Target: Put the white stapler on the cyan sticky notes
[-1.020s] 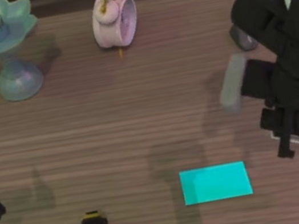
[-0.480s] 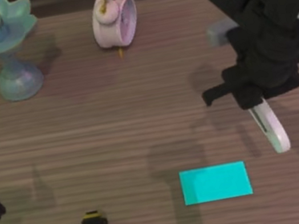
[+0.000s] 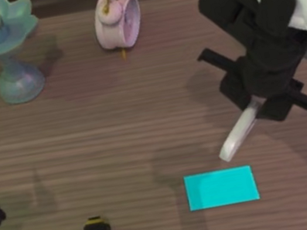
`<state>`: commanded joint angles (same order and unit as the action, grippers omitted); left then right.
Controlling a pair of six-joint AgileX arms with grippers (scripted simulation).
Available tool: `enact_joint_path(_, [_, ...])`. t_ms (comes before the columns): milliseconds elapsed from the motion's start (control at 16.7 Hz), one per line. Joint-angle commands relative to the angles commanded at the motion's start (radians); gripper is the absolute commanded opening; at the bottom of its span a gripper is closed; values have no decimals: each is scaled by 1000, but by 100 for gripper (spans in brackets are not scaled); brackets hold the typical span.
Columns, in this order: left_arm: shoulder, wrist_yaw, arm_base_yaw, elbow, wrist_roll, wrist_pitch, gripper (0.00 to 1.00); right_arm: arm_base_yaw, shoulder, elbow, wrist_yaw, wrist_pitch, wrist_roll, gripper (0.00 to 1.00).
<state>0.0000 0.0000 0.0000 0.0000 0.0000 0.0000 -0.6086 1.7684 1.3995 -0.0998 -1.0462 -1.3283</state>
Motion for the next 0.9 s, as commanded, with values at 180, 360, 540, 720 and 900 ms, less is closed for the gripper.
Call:
enact_joint_path(180, [0,0,0,0,0,0,100,-10,7,-7,15,-33,-294,0])
enact_joint_path(360, [0,0,0,0,0,0,100,-15,2,-19,35,-64,-544,0])
enact_joint_path(540, [0,0,0,0,0,0,100,-19,-7,-30,56,-91,-738,0])
enact_joint_path(720, [0,0,0,0,0,0,100,-20,-15,-37,70,-110,-847,0])
enact_joint_path(900, [0,0,0,0,0,0,100,-20,-19,-40,75,-115,-872,0])
